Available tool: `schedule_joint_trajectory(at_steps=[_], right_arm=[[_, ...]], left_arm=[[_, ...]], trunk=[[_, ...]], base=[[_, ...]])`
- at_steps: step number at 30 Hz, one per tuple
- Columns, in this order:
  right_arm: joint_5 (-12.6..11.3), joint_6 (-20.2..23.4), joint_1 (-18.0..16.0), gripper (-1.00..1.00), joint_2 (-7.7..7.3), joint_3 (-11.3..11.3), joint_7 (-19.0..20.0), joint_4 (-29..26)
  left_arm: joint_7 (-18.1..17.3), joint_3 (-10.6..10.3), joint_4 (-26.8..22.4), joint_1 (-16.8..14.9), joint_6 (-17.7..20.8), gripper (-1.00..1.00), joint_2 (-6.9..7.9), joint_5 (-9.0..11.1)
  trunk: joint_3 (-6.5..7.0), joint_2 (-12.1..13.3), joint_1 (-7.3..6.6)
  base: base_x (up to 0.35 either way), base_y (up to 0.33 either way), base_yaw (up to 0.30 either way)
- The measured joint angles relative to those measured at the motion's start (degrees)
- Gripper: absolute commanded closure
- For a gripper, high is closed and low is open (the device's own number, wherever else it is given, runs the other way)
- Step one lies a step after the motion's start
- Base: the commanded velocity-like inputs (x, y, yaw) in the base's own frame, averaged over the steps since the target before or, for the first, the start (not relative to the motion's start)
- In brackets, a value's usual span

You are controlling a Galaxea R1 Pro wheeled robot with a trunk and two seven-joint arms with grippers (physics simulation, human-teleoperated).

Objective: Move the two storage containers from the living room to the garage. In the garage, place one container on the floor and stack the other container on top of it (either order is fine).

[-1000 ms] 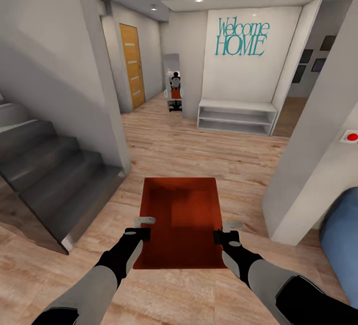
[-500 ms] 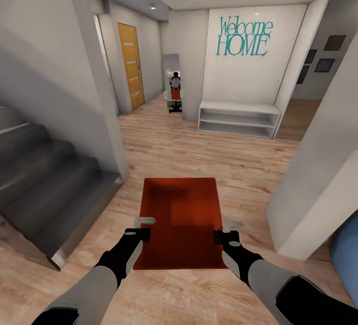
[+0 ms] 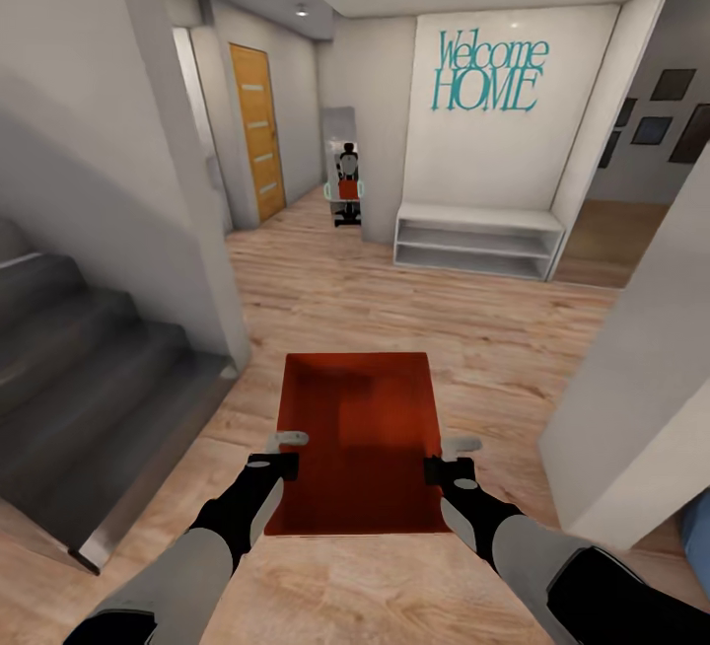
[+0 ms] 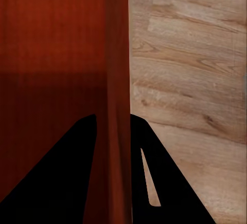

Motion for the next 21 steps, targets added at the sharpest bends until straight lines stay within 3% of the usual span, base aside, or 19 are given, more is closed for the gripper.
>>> schedule_joint_trajectory(at_steps=[21], right_arm=[[0.03,0.26,-0.01,1.0,0.05,-0.09,-0.01,0.01]], left_arm=[[0.01,0.01,-0.07,0.0,0.31,1.0,0.01,-0.01]], trunk=[[0.0,0.0,0.0]], base=[[0.322,0.0,0.0]])
